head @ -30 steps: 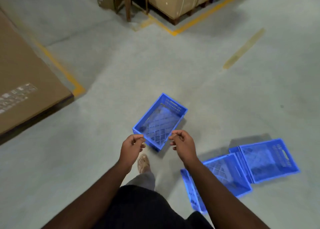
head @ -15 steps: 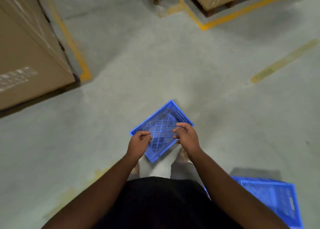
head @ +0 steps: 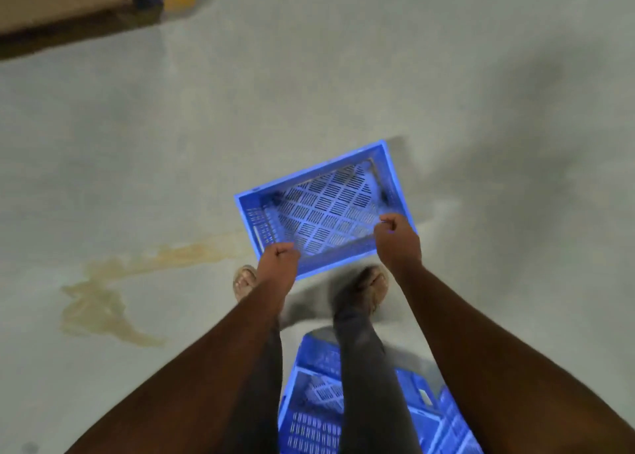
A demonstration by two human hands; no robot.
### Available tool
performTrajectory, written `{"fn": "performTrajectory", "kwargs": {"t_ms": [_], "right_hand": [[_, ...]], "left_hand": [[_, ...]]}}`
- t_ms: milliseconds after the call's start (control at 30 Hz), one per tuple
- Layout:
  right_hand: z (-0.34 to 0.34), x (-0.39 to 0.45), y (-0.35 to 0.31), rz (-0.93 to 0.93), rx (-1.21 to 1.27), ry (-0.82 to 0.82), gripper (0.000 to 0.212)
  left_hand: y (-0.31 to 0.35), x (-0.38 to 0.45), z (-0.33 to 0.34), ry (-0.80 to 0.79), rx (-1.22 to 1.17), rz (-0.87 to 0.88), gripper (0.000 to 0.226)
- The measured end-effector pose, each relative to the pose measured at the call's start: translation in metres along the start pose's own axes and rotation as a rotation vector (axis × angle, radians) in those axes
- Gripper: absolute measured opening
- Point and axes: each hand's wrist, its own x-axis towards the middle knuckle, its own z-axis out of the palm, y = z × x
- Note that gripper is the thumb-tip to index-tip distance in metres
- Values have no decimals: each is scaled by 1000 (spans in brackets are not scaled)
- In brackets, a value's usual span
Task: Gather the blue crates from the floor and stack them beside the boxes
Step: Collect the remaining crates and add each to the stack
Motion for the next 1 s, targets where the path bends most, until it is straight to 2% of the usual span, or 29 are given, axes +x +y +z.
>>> {"fn": "performTrajectory", "kwargs": {"t_ms": [33, 167, 267, 333, 400, 467, 600, 700, 767, 900, 1000], "right_hand": [[11, 28, 12, -11, -44, -16, 31], [52, 136, 51, -103, -233, 42, 48], [73, 200, 79, -100, -427, 134, 75], [89, 227, 95, -110, -469, 167, 90], [101, 239, 104, -136, -510, 225, 98], [106, 241, 110, -164, -546, 274, 97], [95, 239, 111, -187, -536, 302, 78], [80, 226, 102, -309, -515, 322, 60], [72, 207, 90, -400, -484, 323, 57], [58, 135, 38, -481, -452, 321, 57], [39, 62, -16, -532, -383, 300, 51]], "left_hand": [[-8, 26, 15, 28, 34, -20, 4], [-61, 150, 53, 129, 59, -156, 48], [-110, 231, 63, 269, 73, -208, 78], [-131, 267, 66, 341, 76, -261, 84], [-122, 269, 62, 403, 58, -281, 84], [-130, 274, 56, 446, -18, -284, 73], [-148, 275, 36, 474, 5, -299, 51], [-146, 258, 8, 511, 57, -270, 38], [-137, 235, -17, 541, 54, -252, 26], [-124, 173, -80, 629, -80, -219, 35], [-119, 110, -146, 673, -69, -108, 33]]}}
